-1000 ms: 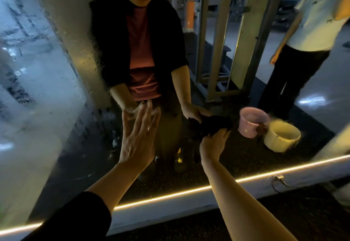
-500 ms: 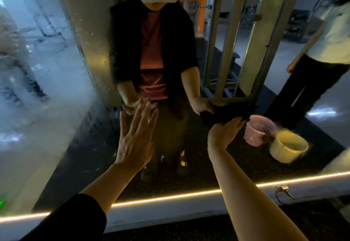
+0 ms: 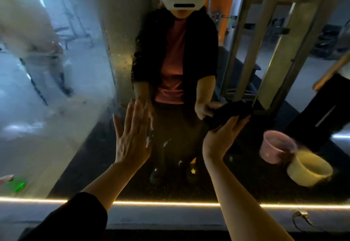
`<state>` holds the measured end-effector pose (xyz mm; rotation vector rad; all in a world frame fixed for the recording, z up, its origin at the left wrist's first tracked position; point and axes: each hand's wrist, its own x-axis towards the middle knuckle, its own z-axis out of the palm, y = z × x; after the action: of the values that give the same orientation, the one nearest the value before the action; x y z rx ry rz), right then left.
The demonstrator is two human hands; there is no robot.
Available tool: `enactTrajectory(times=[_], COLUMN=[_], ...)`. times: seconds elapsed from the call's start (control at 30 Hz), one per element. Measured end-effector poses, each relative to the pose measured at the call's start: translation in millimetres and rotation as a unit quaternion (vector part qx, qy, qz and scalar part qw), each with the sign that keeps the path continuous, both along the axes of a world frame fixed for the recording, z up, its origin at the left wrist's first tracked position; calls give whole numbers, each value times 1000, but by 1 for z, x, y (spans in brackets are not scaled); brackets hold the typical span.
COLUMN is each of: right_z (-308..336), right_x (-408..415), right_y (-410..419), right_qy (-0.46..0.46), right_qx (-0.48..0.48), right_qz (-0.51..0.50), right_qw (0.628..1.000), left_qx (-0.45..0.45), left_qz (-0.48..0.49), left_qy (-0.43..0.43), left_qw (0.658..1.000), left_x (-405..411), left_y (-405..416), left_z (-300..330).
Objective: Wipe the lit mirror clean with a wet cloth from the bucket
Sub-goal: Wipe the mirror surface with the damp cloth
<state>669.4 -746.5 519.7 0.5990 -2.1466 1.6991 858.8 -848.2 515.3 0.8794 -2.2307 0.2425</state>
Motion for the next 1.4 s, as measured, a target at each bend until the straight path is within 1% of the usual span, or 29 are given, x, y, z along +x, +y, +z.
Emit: enactTrajectory(times=[0.07,0.1,0.17,0.23,0.33,0.4,0.47,0.57,0.6,0.63,0.67,0.73,0.77,0.83,0.87,0.9,0.93,1.0,1.03,1.07,1.1,1.13,1.2,1.23,1.27,1.3,1.33,1.37,1.4], right_z=[-22,-37,-57,-44,12,35,25,-22,-28,-24,-12,28,49,72,71,62,48,16,5,3,10,25,65,82,91,93,86,72,56], right_x=[30,45,55,52,42,46,52,56,54,53,53,56,57,56,56,57,59,63,63,61,60,61,66,69,72,74,75,75,75], right_y=[-6,-7,-4,-7,-22,-35,-40,-28,-24,-22,-24,-32,-38,-51,-55,-58,-59,-53,-49,-46,-45,-47,-56,-62,-67,-72,-75,-76,-74], right_qy=[66,105,144,162,193,227,285,388,399,399,392,363,359,377,399,428,463,519,534,542,539,523,480,467,463,469,493,526,562], right_qx=[59,98,153,142,92,93,141,265,282,279,262,208,179,146,144,157,187,277,308,311,296,273,218,197,185,180,188,210,244], right_qz=[70,110,150,145,102,86,107,182,205,212,204,156,127,100,101,112,130,173,191,201,201,192,137,114,107,111,121,134,148], right_qw=[994,983,966,966,972,966,942,864,848,848,858,895,907,909,900,883,857,790,764,755,763,784,839,854,860,857,841,813,776], left_qx=[9,13,20,33,59,68,69,71,68,64,60,56,57,58,55,51,48,39,36,34,31,29,36,43,48,49,46,41,36], left_qz=[10,17,22,27,40,41,42,40,42,42,39,32,34,44,47,48,46,40,38,37,39,41,42,42,43,47,50,53,54], left_qy=[2,-2,-7,3,13,12,7,0,-4,-5,0,16,23,35,43,51,60,73,76,78,81,84,89,92,93,92,89,86,82], left_qw=[1000,1000,1000,999,997,997,997,997,997,997,997,998,998,997,996,996,996,996,996,996,995,995,994,994,994,993,994,994,995], left_x=[7,12,18,26,34,38,40,43,44,46,48,52,53,56,56,56,57,61,63,66,68,70,72,72,71,70,69,69,69], left_y=[-4,-6,-9,-12,-16,-19,-23,-26,-26,-26,-27,-28,-30,-34,-36,-39,-41,-45,-45,-46,-48,-50,-55,-56,-57,-58,-58,-58,-59], left_z=[1,1,2,3,5,5,6,6,6,6,6,8,9,13,16,19,22,26,27,27,28,30,36,38,40,41,41,40,40])
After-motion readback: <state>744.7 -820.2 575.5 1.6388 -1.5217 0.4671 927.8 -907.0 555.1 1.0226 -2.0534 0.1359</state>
